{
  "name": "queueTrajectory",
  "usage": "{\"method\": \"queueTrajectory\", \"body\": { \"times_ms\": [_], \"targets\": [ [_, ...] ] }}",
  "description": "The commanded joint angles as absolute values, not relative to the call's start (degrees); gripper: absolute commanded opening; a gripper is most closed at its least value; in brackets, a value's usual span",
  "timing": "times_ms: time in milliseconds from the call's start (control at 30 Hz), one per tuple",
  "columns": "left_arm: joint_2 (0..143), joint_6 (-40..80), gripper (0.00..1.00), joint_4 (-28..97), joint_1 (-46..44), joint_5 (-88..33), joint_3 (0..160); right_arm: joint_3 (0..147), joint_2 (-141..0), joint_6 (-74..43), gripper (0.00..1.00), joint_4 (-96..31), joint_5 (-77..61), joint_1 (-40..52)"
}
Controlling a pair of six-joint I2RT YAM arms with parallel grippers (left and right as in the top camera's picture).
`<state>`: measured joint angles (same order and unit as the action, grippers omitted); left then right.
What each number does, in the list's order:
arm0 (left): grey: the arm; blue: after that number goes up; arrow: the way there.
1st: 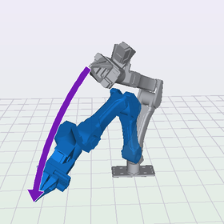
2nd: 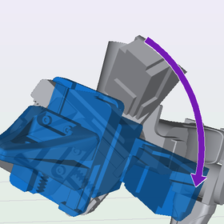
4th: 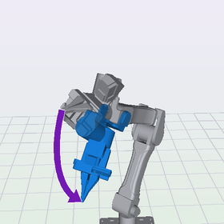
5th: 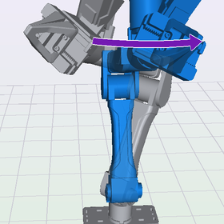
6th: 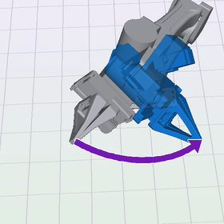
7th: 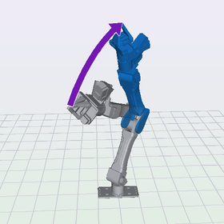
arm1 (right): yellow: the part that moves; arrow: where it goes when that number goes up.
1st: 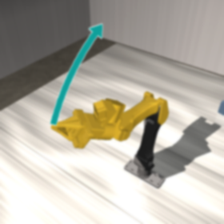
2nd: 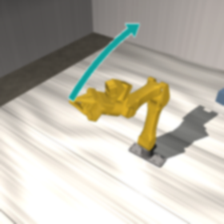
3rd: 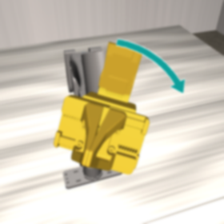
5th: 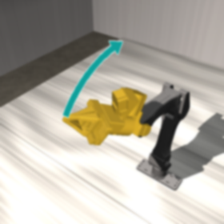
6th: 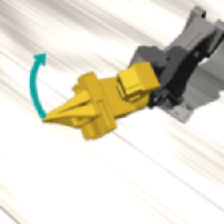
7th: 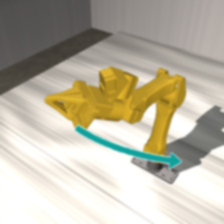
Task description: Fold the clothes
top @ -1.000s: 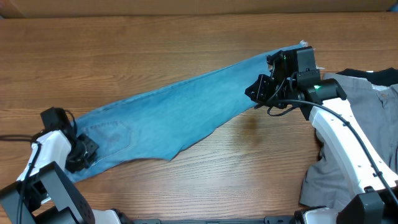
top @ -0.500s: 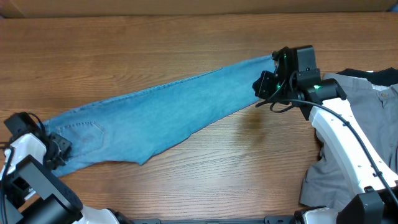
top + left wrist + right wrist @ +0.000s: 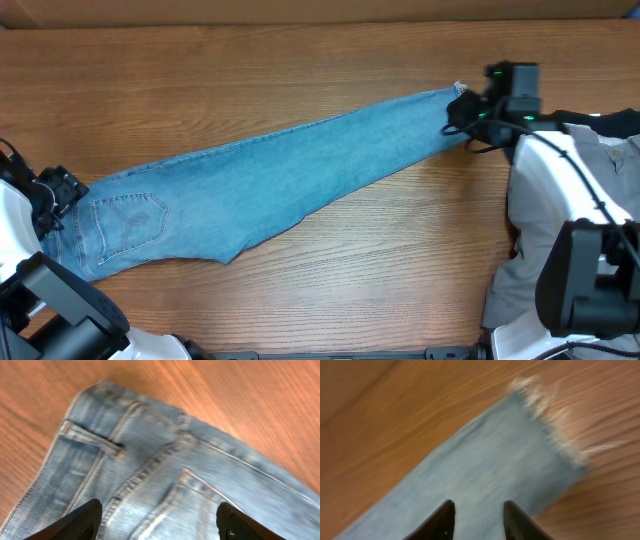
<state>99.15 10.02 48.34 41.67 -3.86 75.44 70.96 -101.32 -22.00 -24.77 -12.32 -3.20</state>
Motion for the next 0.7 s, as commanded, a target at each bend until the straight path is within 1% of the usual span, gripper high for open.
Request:
{"method": "queueTrajectory", "body": {
  "times_ms": [0,33,67,167,333,467,667],
  "targets": [
    [99.33,5.1,0.76,51.62,41.95,-10.85,79.99,74.7,-104.38,-19.4,0.54,-24.51,-18.09,-8.03],
    [99.33,4.19,0.75,52.69,41.87,-11.84,80.68,75.99,-105.62,-18.76,0.59,-25.1,-18.2,-8.97],
    [99.33,3.51,0.73,53.49,41.78,-12.6,81.17,77.43,-106.76,-17.89,0.61,-25.69,-18.2,-9.69],
    [99.31,2.26,0.72,56.18,41.47,-13.87,82.02,82.04,-110.56,-15.53,0.65,-27.16,-18.13,-10.98],
    [99.31,-0.91,0.73,60.36,41.45,-16.78,82.11,88.68,-117.58,-11.6,0.65,-30.0,-18.33,-11.27],
    [99.31,-2.85,0.77,62.43,41.45,-17.63,82.13,89.19,-121.84,-9.85,0.64,-29.54,-18.11,-11.33],
    [99.31,-3.22,0.77,63.68,41.43,-17.67,82.11,89.19,-125.51,-6.15,0.62,-31.75,-18.83,-11.33]
  ]
}}
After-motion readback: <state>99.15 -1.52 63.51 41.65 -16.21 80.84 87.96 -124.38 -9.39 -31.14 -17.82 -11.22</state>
